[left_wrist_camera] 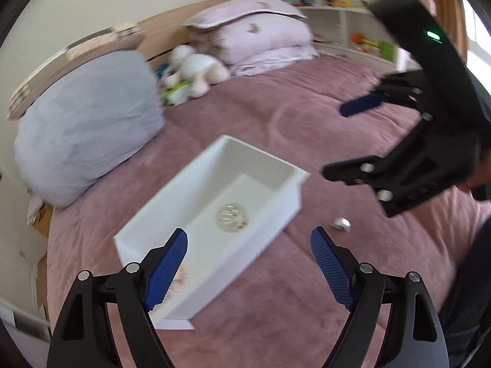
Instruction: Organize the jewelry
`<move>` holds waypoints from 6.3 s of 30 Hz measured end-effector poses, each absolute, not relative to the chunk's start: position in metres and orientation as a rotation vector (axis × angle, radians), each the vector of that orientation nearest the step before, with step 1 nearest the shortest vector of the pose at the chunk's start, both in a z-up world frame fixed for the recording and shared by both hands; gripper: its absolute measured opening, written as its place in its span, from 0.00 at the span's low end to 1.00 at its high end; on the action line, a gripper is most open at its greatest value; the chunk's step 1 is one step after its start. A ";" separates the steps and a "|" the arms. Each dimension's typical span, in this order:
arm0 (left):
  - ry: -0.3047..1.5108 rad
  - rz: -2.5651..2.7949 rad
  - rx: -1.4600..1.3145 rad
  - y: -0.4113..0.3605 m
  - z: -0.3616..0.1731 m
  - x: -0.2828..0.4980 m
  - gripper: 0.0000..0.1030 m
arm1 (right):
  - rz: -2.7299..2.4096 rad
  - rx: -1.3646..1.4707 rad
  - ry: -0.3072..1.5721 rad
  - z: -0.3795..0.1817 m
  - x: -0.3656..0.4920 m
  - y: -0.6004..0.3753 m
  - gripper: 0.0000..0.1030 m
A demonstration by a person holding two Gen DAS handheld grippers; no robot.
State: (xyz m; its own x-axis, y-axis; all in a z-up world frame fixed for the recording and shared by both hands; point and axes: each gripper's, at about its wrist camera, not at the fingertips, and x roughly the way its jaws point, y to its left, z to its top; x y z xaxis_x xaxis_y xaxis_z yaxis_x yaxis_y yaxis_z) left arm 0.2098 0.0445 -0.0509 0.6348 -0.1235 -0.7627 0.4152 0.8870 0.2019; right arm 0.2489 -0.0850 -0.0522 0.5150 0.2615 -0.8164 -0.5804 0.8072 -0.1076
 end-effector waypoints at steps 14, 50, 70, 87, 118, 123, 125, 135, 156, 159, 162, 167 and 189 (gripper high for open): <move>0.991 -0.524 0.463 -0.028 -0.133 0.175 0.82 | 0.525 -0.498 1.020 -0.134 0.219 -0.104 0.77; 1.214 -0.499 0.210 0.006 -0.226 0.215 0.34 | 0.525 -0.443 1.160 -0.206 0.243 -0.101 0.42; 1.130 -0.488 0.126 0.052 -0.168 0.198 0.22 | 0.569 -0.338 1.157 -0.160 0.235 -0.103 0.16; 0.893 -0.315 0.083 0.125 -0.052 0.229 0.22 | 0.657 -0.313 0.915 -0.045 0.271 -0.028 0.16; 1.031 0.021 -0.065 0.180 -0.134 0.311 0.46 | 0.608 -0.244 1.033 -0.108 0.336 0.029 0.62; 0.983 0.074 -0.025 0.176 -0.110 0.305 0.64 | 0.570 -0.293 0.971 -0.083 0.328 0.026 0.83; 0.949 0.093 0.006 0.174 -0.095 0.300 0.68 | 0.561 -0.312 0.935 -0.071 0.321 0.024 0.84; 0.819 0.149 0.060 0.167 -0.032 0.264 0.84 | 0.525 -0.321 0.857 -0.028 0.288 0.010 0.95; 0.841 0.219 -0.022 0.166 -0.052 0.234 0.89 | 0.430 -0.262 0.886 -0.048 0.265 -0.007 0.95; 0.845 0.213 -0.009 0.162 -0.053 0.234 0.89 | 0.431 -0.264 0.893 -0.052 0.265 -0.008 0.95; 0.848 0.199 0.007 0.158 -0.053 0.235 0.89 | 0.429 -0.271 0.891 -0.052 0.265 -0.010 0.95; 0.853 0.162 0.033 0.153 -0.054 0.233 0.89 | 0.433 -0.290 0.886 -0.051 0.266 -0.014 0.95; 0.758 0.130 0.079 0.136 -0.029 0.210 0.89 | 0.464 -0.238 0.706 -0.011 0.238 -0.030 0.95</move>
